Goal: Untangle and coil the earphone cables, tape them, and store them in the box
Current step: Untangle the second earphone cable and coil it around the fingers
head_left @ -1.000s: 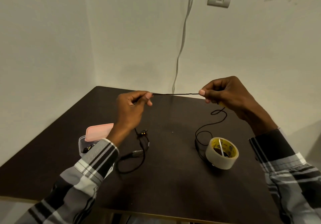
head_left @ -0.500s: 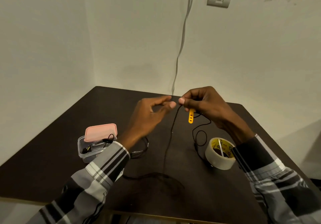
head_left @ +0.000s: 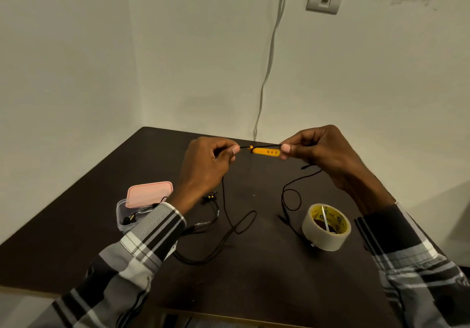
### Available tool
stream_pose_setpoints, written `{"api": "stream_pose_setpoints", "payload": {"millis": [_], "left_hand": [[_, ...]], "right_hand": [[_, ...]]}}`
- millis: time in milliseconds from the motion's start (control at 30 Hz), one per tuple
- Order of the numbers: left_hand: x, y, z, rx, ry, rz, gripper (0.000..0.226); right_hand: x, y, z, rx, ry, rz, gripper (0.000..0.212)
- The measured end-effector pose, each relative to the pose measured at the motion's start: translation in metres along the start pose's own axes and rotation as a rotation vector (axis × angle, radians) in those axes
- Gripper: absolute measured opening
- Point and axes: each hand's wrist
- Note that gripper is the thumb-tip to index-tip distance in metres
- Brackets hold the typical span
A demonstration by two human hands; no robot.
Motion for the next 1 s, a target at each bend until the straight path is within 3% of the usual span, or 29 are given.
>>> {"api": "stream_pose_setpoints", "payload": {"millis": [300,467,700,767,900,1000], "left_hand": [[0.002,-0.003,0.004,-0.036,-0.012,0.013,0.019],[-0.004,-0.006,0.013,-0.047,0.025,0.003,0.016],[-0.007,-0.012,0.019,0.007,0.106,0.029,0.017],[-0.009,-0.013,0.020,0.030,0.152,0.028,0.016],[-0.012,-0.012,0.022,0.055,0.222,0.023,0.016],[-0.015,-0.009,0.025,0.077,0.271,0.041,0.016]], "right_hand": [[0.002,0.001,0.003,0.138,0.061,0.080,0.030],[-0.001,0.004,0.016,0.111,0.153,0.059,0.027],[-0.006,0.012,0.035,0.349,0.235,0.170,0.018],[-0.007,0.011,0.040,0.318,0.302,0.177,0.014],[-0.008,0.003,0.040,0.005,0.396,0.129,0.012],[-0.009,0.000,0.038,-0.018,0.399,0.094,0.013]]}}
Point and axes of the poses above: each hand's wrist, its own x-axis away from the middle knuckle, its own z-axis out of the back of the hand, y = z × x, and after that the axes turned 12 degrees about y, right-handed
